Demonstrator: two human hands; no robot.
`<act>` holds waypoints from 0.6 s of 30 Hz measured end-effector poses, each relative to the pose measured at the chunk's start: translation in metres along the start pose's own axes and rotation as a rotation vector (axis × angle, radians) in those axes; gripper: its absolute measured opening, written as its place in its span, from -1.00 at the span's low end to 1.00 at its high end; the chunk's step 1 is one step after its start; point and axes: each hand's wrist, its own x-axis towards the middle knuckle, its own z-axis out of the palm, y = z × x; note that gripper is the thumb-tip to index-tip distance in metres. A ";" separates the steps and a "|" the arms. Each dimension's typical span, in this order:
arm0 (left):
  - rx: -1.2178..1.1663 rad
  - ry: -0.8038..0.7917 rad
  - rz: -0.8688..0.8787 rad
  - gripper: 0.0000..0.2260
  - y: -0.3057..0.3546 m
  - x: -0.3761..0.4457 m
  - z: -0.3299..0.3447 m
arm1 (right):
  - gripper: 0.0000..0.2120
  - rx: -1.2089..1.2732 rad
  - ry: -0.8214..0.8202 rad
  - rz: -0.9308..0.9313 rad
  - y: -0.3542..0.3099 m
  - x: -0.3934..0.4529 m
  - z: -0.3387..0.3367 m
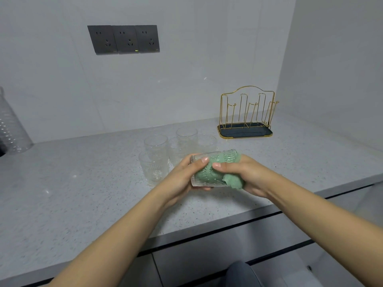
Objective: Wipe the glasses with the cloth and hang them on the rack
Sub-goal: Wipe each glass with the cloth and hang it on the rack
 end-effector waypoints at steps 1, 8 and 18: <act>0.000 0.004 -0.019 -0.46 0.003 0.000 0.001 | -0.72 -0.110 -0.019 -0.025 0.001 -0.002 0.003; -0.139 -0.023 -0.253 -0.52 0.014 -0.001 0.001 | -0.75 -0.707 -0.020 -0.094 -0.001 0.003 -0.004; -0.101 -0.030 -0.299 -0.61 0.004 -0.004 -0.006 | -0.73 -0.804 -0.192 -0.030 -0.001 -0.004 0.001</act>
